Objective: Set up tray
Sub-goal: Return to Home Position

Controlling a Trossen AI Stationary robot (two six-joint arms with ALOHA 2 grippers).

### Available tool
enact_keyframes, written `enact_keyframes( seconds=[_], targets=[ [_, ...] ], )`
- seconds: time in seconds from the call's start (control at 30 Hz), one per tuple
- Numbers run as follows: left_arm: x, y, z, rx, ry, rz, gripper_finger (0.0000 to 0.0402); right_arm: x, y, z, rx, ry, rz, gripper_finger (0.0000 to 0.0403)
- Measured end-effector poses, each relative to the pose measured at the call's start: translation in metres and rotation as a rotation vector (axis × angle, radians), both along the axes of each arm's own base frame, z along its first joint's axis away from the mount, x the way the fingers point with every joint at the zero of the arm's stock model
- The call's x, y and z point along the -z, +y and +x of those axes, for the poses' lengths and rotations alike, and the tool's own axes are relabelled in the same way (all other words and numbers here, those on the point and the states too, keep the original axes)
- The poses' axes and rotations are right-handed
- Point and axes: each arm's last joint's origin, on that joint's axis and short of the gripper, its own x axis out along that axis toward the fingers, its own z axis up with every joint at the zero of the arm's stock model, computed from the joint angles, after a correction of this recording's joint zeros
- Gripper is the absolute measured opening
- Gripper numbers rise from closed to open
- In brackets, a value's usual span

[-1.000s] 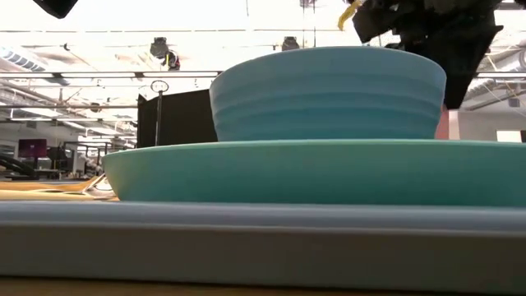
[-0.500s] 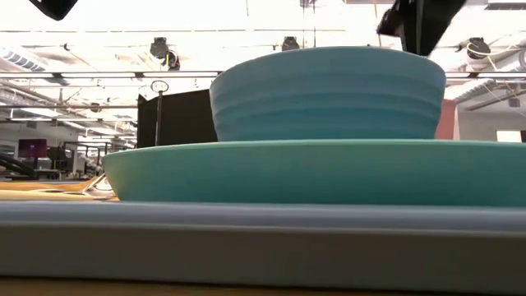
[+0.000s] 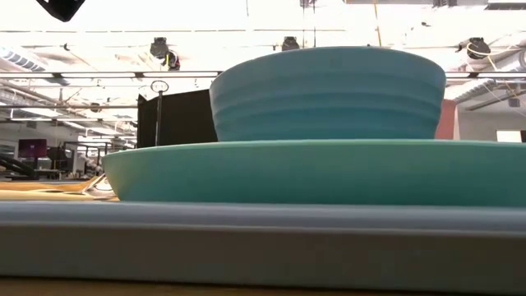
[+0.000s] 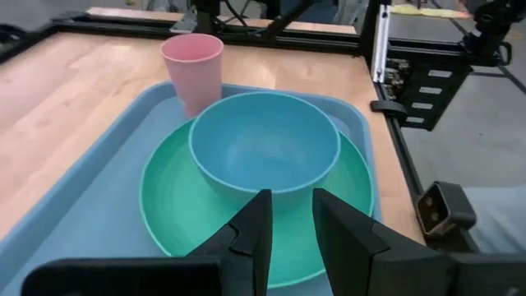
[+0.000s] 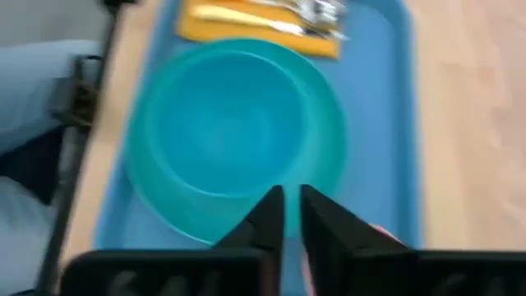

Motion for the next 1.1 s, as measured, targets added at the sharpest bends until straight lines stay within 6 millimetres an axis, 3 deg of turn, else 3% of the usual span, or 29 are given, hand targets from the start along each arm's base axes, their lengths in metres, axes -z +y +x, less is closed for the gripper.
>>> enact_keyframes(
  seconds=[0.13,0.3,0.47,0.6,0.73,0.87,0.93,1.1],
  targets=[
    [-0.001,-0.002,-0.002,0.030,-0.010,0.064,0.0084,0.019,0.021,-0.007,-0.089,-0.120,0.028,0.0005],
    [-0.009,-0.012,-0.006,0.088,-0.081,0.080,0.0011,0.057,0.037,-0.023,-0.155,-0.268,0.103,0.0001],
    [-0.009,-0.016,-0.015,0.012,-0.118,0.160,0.0004,0.088,0.040,-0.051,-0.171,-0.393,0.098,0.0000],
    [-0.008,-0.010,-0.019,-0.031,-0.089,0.218,0.0003,0.093,0.033,-0.072,-0.166,-0.512,0.074,0.0000],
    [-0.019,0.007,0.001,0.050,-0.075,0.164,0.0002,0.085,0.015,-0.087,-0.171,-0.587,0.116,0.0000],
    [-0.032,0.028,0.036,0.429,-0.154,0.076,0.0002,0.078,-0.004,-0.103,-0.218,-0.653,0.143,0.0000],
    [-0.038,0.044,0.050,0.537,-0.208,0.063,0.0002,0.076,-0.014,-0.111,-0.231,-0.692,0.137,0.0000],
    [-0.039,0.105,0.074,0.434,-0.172,0.122,0.0001,0.078,-0.042,-0.136,-0.229,-0.749,0.106,0.0000]
  ],
)
